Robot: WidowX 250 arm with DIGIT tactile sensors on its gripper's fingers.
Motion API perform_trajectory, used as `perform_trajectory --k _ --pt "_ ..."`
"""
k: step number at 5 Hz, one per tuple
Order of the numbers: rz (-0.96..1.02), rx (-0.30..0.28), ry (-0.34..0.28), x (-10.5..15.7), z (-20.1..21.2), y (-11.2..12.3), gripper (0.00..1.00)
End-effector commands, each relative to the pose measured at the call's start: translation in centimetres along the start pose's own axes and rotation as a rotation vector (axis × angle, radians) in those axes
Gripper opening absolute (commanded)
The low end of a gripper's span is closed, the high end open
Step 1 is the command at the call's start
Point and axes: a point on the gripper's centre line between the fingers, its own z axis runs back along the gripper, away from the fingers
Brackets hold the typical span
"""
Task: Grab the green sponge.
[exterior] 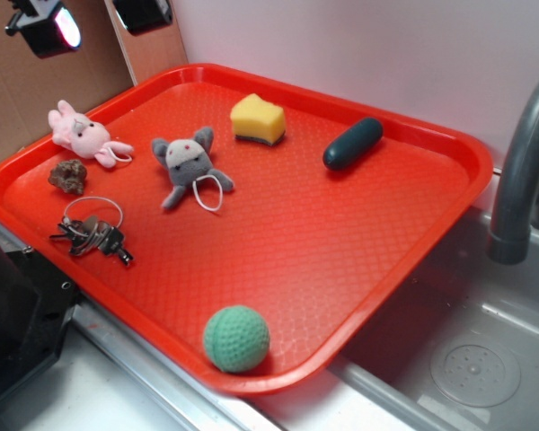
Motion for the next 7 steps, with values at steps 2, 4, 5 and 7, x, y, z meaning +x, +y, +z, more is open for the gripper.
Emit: perform_trajectory --k 2,4,5,7 --pt "0.185 0.040 -0.230 5.9 -6.2 -5.9 1.00" --pt "0.179 0.061 -0.177 6.6 -10.2 -7.5 1.00" --pt "0.182 0.099 -0.110 6.5 -13.1 -6.9 1.00" --pt "0.192 0.108 -0.063 5.7 -15.1 -5.4 0.00"
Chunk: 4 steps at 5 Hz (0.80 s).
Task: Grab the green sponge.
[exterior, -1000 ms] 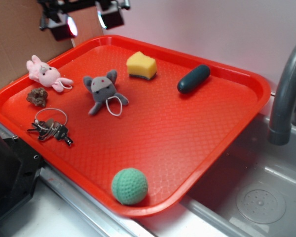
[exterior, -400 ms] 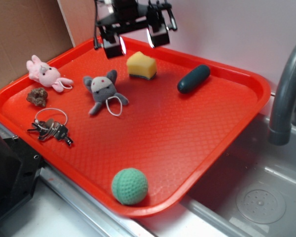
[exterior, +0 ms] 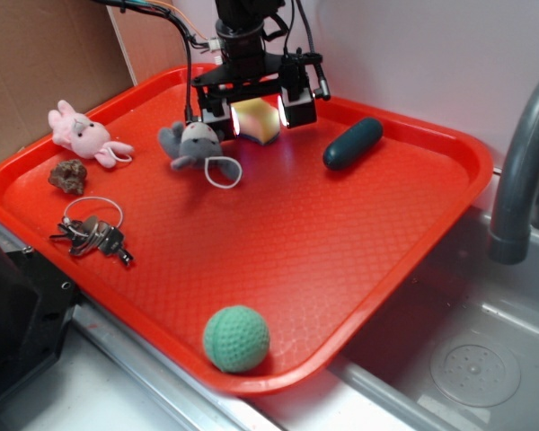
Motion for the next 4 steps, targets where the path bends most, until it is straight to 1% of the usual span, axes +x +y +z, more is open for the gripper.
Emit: perform_trajectory --k 1,2,3,4 --pt "-0.082 -0.055 -0.040 0.6 3.3 2.4 0.00" --pt "-0.199 -0.146 -0.065 0.4 7.7 3.9 0.00" --pt "-0.348 -0.235 -0.118 -0.6 13.0 5.7 0.00" --pt "-0.441 -0.236 -0.085 -1.6 15.7 6.2 0.00"
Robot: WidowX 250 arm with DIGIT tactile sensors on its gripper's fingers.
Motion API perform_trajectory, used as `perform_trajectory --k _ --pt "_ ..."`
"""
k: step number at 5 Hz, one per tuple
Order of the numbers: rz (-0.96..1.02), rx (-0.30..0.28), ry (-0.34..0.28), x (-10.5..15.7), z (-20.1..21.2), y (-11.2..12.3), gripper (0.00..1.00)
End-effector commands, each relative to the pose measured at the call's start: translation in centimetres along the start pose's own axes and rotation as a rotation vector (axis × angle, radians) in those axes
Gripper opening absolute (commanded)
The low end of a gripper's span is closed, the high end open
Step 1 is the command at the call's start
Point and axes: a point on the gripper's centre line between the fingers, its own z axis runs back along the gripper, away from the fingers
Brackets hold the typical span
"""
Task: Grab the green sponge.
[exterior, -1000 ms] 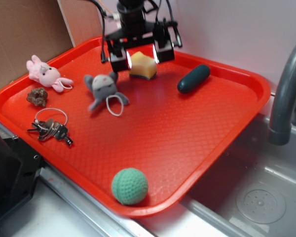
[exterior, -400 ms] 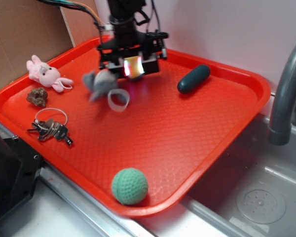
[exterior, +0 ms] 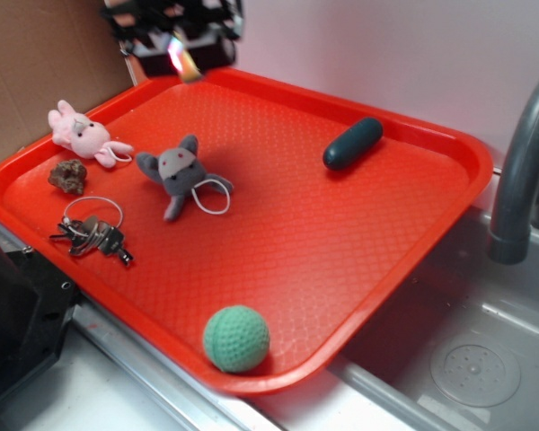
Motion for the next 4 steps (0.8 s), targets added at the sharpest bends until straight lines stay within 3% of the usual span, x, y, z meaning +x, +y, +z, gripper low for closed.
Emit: perform_trajectory --k 1,2,4 --pt "-0.193 -0.033 0.035 -0.8 4.9 -1.6 0.00" --pt "-0.285 -0.060 0.063 -2.6 6.6 -4.7 0.00" --pt "-0.299 -0.065 0.105 -3.1 6.8 -5.3 0.00"
